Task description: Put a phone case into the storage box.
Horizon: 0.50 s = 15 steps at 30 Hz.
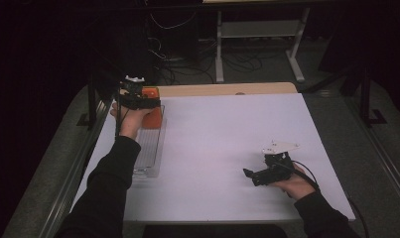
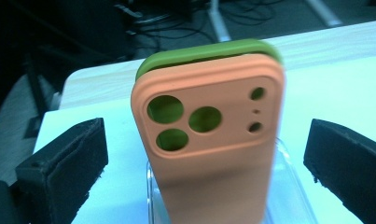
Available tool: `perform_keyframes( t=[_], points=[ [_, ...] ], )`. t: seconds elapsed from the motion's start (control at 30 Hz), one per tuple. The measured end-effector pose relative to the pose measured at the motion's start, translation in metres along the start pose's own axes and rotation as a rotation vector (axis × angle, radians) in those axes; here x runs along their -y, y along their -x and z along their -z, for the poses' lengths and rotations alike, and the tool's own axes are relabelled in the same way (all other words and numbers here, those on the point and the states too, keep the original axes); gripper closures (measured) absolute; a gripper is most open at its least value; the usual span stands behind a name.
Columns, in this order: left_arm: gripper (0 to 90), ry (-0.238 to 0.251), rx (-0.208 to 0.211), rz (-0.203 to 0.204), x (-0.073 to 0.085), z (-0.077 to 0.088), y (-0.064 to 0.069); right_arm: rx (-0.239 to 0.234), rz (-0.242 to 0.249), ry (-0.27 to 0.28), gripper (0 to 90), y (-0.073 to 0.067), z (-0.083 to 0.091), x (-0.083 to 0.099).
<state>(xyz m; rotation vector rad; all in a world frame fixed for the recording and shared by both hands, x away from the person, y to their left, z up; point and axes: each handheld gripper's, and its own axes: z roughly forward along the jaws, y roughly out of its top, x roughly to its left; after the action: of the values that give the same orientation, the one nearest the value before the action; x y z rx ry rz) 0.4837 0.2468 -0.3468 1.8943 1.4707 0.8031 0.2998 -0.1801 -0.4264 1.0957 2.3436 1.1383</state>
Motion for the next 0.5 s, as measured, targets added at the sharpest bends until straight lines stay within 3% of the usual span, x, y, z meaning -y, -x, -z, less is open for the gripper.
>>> perform_keyframes(
  t=[0.23, 0.33, 0.5],
  points=[
    [0.0, 0.054, 0.176, -0.056, 0.011, 0.028, -0.003, -0.003, 0.001, -0.002, 0.0, 0.001, 0.000, 0.000],
    [0.0, 0.052, 0.264, -0.092, 0.019, 0.038, 0.000, -0.003, -0.006, -0.005, 0.0, 0.000, 0.001, 0.000],
    [0.0, 0.061, 0.375, -0.133, 0.030, 0.055, 0.005, -0.002, -0.004, -0.001, 0.0, 0.000, 0.003, -0.001]
  ],
)
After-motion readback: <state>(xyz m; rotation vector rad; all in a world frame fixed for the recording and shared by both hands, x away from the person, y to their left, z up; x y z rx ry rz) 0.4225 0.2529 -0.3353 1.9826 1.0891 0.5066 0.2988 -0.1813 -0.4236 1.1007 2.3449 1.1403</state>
